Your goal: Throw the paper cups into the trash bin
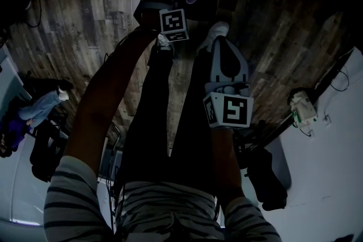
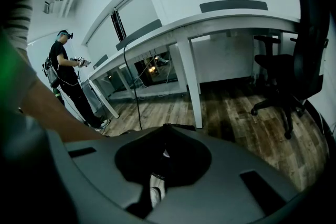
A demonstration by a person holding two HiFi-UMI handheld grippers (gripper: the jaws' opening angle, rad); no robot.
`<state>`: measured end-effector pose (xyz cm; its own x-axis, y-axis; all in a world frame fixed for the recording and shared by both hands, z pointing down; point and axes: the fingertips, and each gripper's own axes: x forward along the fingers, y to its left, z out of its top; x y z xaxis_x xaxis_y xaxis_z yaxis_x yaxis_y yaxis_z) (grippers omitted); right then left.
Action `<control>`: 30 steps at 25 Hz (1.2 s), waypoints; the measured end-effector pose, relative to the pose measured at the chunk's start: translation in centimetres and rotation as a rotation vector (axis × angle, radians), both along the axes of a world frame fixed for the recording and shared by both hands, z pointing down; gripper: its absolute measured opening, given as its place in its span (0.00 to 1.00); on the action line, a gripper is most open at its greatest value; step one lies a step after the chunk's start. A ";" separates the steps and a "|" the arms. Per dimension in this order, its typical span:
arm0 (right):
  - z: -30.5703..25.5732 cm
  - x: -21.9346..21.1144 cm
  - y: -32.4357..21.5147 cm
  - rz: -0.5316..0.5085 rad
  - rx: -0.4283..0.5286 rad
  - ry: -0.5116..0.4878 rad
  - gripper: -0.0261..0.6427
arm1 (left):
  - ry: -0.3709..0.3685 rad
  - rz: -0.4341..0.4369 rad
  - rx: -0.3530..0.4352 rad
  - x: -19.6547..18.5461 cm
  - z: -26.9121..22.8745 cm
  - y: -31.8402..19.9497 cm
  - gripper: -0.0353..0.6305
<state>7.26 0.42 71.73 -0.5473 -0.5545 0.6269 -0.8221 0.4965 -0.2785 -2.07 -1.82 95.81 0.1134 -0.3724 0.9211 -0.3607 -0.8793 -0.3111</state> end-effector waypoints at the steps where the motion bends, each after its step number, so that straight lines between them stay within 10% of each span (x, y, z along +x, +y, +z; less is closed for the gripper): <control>1: 0.1 0.0 0.0 0.000 -0.003 0.000 0.05 | -0.007 0.007 -0.004 0.0 0.3 -0.1 0.49; 30: 2.9 -1.0 0.5 -0.017 -0.040 0.007 0.05 | -0.090 0.091 -0.105 -1.3 6.8 -0.7 0.49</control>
<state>6.27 0.87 74.65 -0.5519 -0.5195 0.6524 -0.8157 0.4989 -0.2927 -3.38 -2.48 102.65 0.0574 -0.2657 0.9623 -0.2528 -0.9364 -0.2435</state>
